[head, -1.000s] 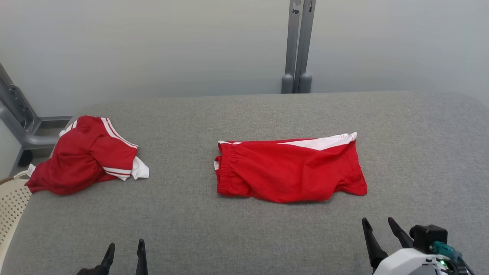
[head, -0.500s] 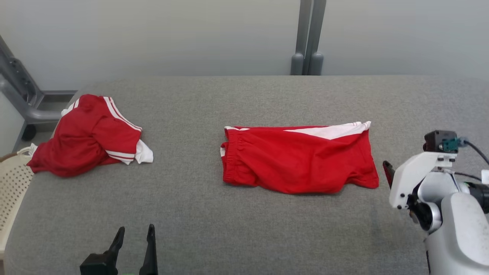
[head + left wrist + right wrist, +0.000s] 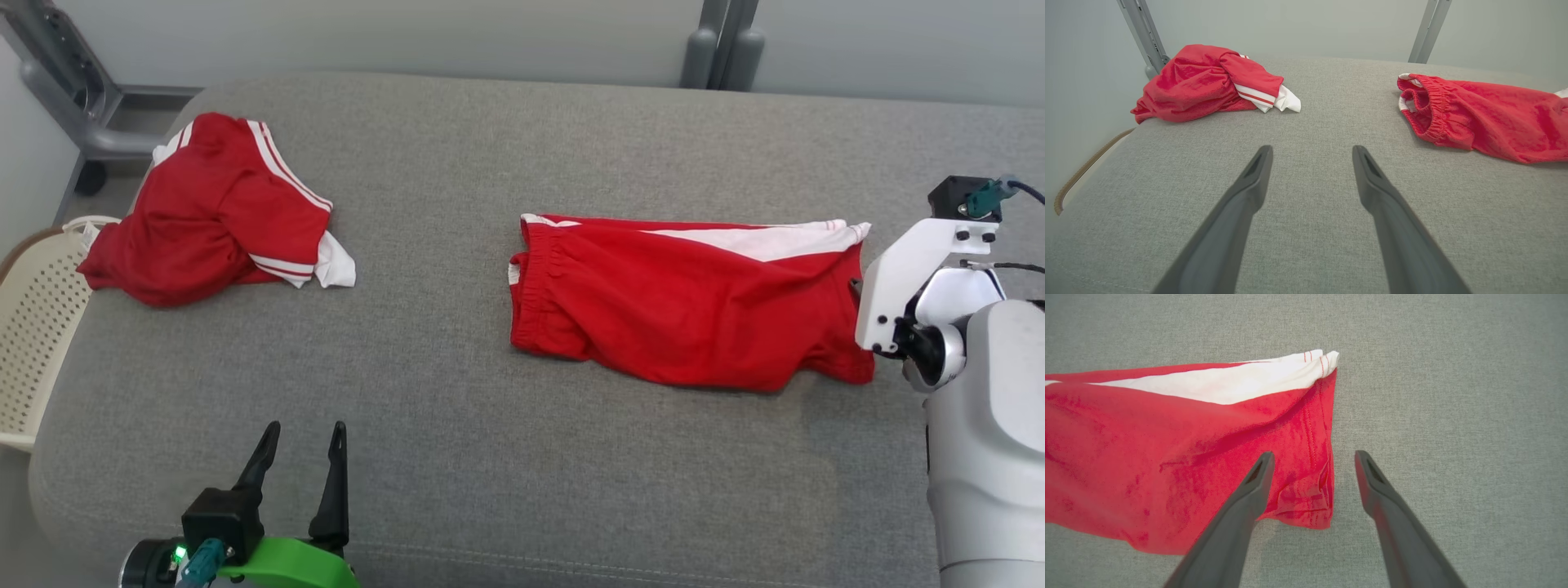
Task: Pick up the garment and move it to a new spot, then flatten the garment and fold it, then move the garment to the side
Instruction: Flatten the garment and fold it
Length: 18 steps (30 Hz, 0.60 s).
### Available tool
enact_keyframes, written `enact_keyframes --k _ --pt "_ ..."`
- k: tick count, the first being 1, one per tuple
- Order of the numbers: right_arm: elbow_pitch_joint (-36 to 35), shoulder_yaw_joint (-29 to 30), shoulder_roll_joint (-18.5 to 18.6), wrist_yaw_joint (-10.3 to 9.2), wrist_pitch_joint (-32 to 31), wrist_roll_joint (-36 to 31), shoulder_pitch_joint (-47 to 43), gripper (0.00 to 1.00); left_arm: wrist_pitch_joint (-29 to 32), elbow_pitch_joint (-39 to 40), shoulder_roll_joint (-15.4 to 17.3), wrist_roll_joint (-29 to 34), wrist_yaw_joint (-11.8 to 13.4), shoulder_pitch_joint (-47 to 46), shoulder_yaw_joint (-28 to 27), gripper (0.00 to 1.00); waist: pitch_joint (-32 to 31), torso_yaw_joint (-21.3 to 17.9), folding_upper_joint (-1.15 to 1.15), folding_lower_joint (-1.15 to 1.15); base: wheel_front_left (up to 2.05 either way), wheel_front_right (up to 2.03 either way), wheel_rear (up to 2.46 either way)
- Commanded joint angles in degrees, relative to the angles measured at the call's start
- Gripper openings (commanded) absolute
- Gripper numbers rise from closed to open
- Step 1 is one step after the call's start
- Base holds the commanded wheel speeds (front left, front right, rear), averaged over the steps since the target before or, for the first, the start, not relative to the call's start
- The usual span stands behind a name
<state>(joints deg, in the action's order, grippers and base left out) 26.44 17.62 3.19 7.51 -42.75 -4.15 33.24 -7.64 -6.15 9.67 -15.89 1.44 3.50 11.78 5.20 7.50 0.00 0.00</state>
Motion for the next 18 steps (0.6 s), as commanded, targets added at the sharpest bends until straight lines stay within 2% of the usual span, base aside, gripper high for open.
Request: enact_keyframes --k 1,9,18 --pt "1.16 0.87 1.03 -0.04 -0.58 -1.15 1.69 1.0 -0.03 0.56 0.33 0.8 -0.24 -1.56 0.4 1.0 4.09 1.95 0.0 0.0 0.0 0.0 0.0" --pt "4.68 3.68 3.64 -0.04 -0.81 -3.34 6.01 1.0 -0.18 2.28 -0.75 1.99 -0.24 -5.28 2.46 1.0 9.68 3.47 0.0 0.0 0.0 0.0 0.0" --pt "8.74 7.19 2.67 -0.03 0.1 -3.86 6.68 1.0 -0.54 1.67 -0.8 1.84 0.18 -6.45 3.13 1.0 11.28 4.25 0.0 0.0 0.0 0.0 0.0"
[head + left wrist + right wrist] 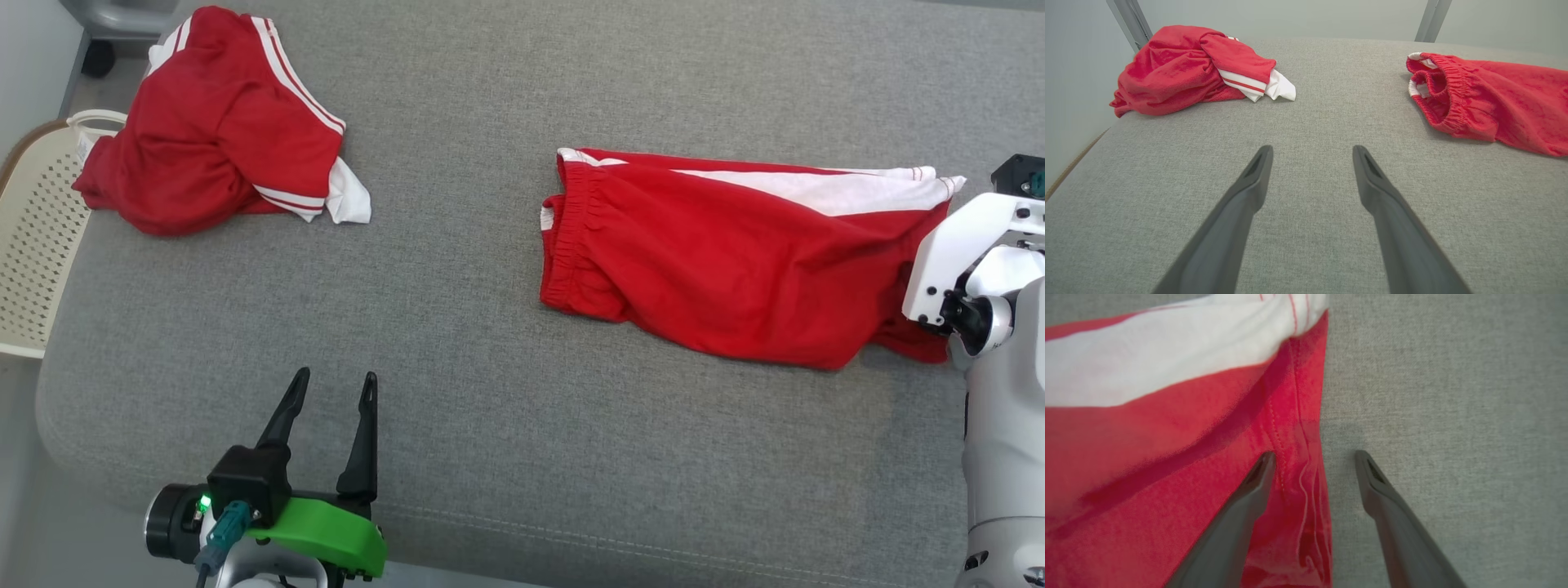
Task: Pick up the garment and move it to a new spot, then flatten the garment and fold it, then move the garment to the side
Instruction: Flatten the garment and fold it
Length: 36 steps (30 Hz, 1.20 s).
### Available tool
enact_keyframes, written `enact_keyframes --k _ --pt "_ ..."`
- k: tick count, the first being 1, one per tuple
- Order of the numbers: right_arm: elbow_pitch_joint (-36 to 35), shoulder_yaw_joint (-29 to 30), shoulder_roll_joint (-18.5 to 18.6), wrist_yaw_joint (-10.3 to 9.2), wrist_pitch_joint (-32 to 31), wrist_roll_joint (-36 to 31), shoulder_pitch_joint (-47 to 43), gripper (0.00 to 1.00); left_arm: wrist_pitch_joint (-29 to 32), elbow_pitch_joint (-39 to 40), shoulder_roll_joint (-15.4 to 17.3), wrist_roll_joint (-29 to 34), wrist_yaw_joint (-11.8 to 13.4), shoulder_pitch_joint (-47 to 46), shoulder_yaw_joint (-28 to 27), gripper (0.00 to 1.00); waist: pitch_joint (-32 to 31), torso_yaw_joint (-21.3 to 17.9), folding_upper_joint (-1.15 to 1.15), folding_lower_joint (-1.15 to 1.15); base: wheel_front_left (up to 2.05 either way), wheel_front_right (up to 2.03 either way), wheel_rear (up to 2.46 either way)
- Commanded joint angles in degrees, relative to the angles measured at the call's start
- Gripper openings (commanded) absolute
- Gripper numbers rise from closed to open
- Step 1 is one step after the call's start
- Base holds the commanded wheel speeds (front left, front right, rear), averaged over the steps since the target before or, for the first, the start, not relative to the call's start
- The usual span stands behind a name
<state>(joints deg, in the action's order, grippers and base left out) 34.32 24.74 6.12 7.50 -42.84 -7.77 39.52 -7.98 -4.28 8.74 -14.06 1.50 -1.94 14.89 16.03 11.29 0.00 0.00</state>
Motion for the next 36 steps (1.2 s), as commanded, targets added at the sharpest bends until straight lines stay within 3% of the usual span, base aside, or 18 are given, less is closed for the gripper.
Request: enact_keyframes --k 1,7,8,10,22,32,36 --pt "0.86 0.07 -0.26 -0.02 0.19 -0.23 0.4 1.0 -0.2 -0.2 0.14 0.01 0.12 -1.0 0.02 1.0 0.45 0.46 0.0 0.0 0.0 0.0 0.0" --pt "3.73 1.97 -0.73 -0.01 0.24 -0.02 0.42 1.0 -0.22 -0.66 0.31 -0.23 0.13 -1.19 0.44 1.0 0.33 0.88 0.0 0.0 0.0 0.0 0.0" --pt "4.29 2.54 -0.97 -0.01 -0.01 0.23 0.47 0.55 -0.17 -0.65 0.34 -0.27 0.19 -1.08 0.51 1.0 0.24 0.91 0.0 0.0 0.0 0.0 0.0" --pt "5.26 3.06 -1.44 0.0 -0.22 0.55 0.42 0.0 -0.08 -0.79 0.42 -0.44 0.26 -0.8 0.59 1.0 0.09 0.96 0.0 0.0 0.0 0.0 0.0" --pt "4.63 5.25 0.49 -0.07 3.6 -2.47 0.88 0.0 0.14 -1.58 0.52 -1.15 0.52 0.37 1.19 1.0 -2.68 0.81 0.0 0.0 0.0 0.0 0.0" --pt "-0.13 5.32 4.4 -0.05 2.21 -6.05 0.5 0.0 -0.25 -2.0 0.31 -1.65 0.79 0.93 1.77 1.0 -5.11 1.22 0.0 0.0 0.0 0.0 0.0" --pt "-1.71 3.68 4.09 -0.05 0.59 -5.3 0.49 0.0 -0.68 -2.43 0.5 -2.07 0.97 1.45 1.73 1.0 -6.04 1.32 0.0 0.0 0.0 0.0 0.0"
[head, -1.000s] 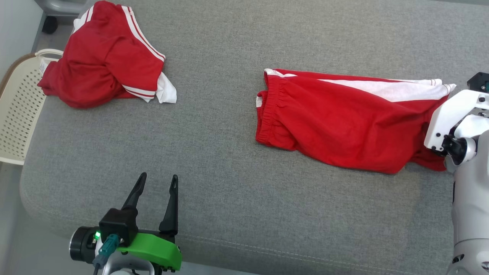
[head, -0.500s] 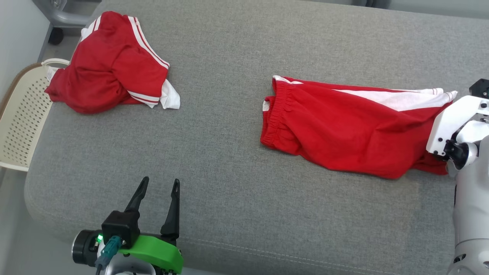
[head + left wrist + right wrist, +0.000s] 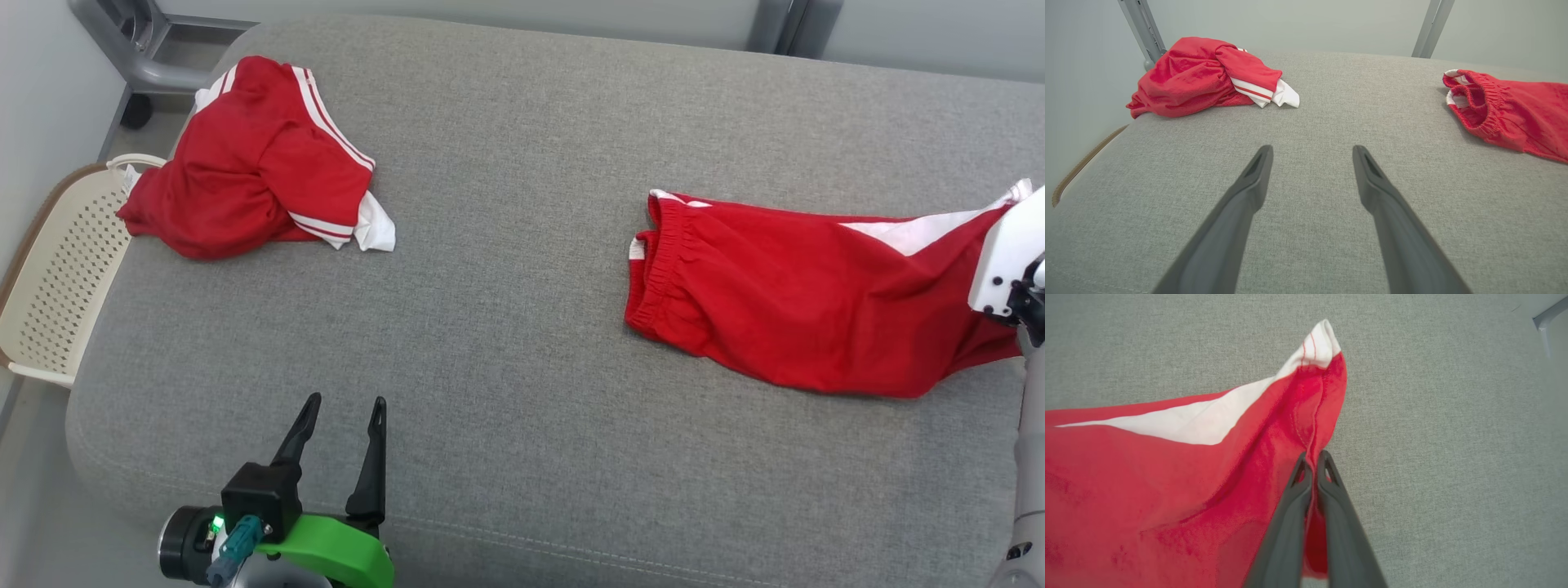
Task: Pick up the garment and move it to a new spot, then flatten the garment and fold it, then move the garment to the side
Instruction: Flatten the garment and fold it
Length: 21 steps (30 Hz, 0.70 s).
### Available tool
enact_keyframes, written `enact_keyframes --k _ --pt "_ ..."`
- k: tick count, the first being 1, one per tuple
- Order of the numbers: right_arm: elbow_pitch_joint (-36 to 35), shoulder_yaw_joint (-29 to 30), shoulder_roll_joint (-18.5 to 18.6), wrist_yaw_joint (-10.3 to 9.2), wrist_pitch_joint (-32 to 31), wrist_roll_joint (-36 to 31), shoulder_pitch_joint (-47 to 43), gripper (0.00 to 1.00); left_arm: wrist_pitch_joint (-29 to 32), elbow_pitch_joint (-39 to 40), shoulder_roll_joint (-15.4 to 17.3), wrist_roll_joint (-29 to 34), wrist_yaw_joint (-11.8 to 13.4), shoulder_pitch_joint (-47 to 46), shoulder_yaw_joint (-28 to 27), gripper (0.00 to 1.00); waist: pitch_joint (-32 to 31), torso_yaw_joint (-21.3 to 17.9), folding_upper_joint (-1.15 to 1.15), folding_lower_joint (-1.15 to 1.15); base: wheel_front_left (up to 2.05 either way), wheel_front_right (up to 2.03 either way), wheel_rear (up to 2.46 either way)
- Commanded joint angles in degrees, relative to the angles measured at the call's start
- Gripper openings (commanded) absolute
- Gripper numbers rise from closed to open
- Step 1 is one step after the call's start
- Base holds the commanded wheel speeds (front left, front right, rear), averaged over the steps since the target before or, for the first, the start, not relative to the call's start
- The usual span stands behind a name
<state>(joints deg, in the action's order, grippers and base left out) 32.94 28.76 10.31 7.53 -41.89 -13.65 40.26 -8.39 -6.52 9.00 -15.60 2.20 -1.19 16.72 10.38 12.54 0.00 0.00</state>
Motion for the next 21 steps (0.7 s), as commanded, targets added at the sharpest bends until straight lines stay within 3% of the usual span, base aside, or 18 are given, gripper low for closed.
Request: enact_keyframes --k 1,8,15,21 --pt "-0.56 -0.98 -0.35 -0.08 -0.74 1.01 -0.24 0.0 -0.4 -0.32 0.32 -0.6 0.29 0.77 -0.13 1.0 -0.61 0.06 0.0 0.0 0.0 0.0 0.0" --pt "-2.55 -10.94 -2.66 -0.08 -2.23 5.96 -1.47 0.0 -0.74 -1.05 0.12 -1.0 0.32 0.89 0.17 1.0 -2.18 0.3 0.0 0.0 0.0 0.0 0.0" --pt "-4.82 -24.6 -3.48 -0.08 -3.9 13.22 -2.63 0.0 -0.89 -1.57 0.12 -1.41 0.33 1.25 0.67 1.0 -3.45 1.42 0.0 0.0 0.0 0.0 0.0" --pt "-3.92 -30.55 -4.4 -0.08 -4.31 16.83 -2.06 0.0 -0.98 -1.86 -0.12 -1.54 0.39 1.31 1.2 1.0 -3.72 3.31 0.0 0.0 0.0 0.0 0.0"
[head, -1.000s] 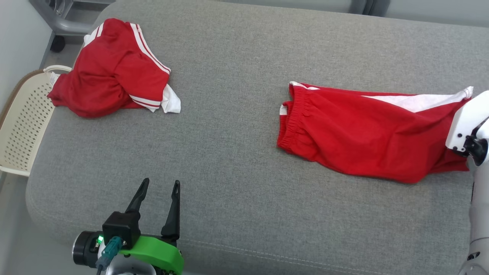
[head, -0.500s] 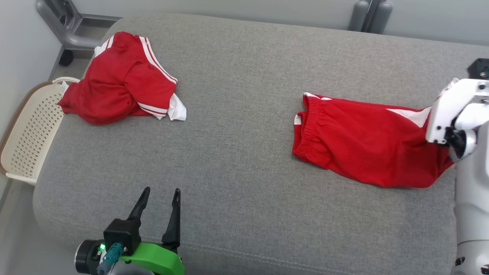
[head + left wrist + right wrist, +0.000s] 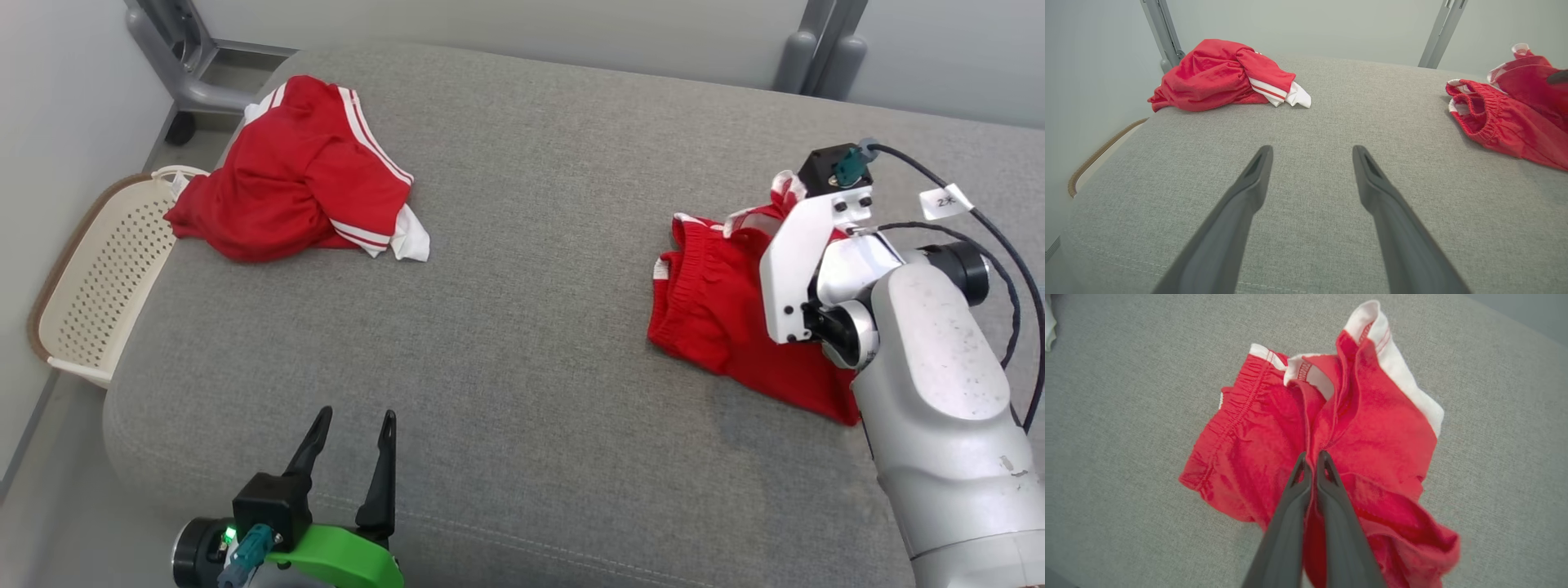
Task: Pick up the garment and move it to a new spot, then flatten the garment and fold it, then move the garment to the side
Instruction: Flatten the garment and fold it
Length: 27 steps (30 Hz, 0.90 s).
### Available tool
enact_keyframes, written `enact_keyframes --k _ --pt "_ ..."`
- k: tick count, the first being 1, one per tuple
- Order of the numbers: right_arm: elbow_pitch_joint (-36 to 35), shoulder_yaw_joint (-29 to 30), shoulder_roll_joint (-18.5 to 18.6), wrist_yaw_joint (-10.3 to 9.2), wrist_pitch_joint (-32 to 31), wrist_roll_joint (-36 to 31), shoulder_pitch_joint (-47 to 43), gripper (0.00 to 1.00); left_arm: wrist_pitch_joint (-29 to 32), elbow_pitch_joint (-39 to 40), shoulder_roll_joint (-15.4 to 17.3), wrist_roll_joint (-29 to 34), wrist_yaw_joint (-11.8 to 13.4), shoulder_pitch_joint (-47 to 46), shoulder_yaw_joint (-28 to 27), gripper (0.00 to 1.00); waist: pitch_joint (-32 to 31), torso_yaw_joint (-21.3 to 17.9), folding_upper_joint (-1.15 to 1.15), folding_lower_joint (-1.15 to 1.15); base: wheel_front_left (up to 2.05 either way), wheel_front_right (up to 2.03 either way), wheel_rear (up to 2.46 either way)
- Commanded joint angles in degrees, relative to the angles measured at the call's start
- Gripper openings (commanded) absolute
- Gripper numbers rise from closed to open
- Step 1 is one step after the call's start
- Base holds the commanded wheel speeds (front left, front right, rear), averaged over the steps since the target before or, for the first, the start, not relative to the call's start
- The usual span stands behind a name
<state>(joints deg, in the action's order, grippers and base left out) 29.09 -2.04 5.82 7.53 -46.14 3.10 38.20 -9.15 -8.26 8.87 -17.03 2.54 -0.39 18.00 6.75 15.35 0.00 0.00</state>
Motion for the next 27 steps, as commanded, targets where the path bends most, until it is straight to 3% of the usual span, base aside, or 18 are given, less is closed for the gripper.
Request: enact_keyframes --k 1,20,21,22,27 --pt "0.33 -0.28 -0.19 -0.08 -0.08 0.52 0.2 0.0 -0.28 -0.17 -0.02 -0.13 0.06 0.54 0.01 1.0 -0.1 0.88 0.0 0.0 0.0 0.0 0.0" --pt "14.52 1.53 -2.47 -0.07 4.65 -2.37 5.92 0.0 -1.24 -1.88 -0.78 -0.92 -0.2 0.79 2.02 1.0 -0.15 7.67 0.0 0.0 0.0 0.0 0.0" --pt "14.92 1.44 -2.51 -0.07 5.24 -2.4 6.22 0.31 -1.38 -1.98 -0.82 -0.91 -0.25 0.69 2.12 1.0 0.01 7.91 0.0 0.0 0.0 0.0 0.0" --pt "15.6 1.23 -2.58 -0.07 5.55 -2.09 6.36 1.0 -1.5 -2.07 -0.89 -0.95 -0.24 0.56 2.18 1.0 0.11 8.08 0.0 0.0 0.0 0.0 0.0" --pt "16.4 0.55 -2.71 -0.07 8.49 2.04 7.78 1.0 -1.91 -2.49 -0.75 -1.4 0.15 0.28 1.83 1.0 0.19 7.84 0.0 0.0 0.0 0.0 0.0"
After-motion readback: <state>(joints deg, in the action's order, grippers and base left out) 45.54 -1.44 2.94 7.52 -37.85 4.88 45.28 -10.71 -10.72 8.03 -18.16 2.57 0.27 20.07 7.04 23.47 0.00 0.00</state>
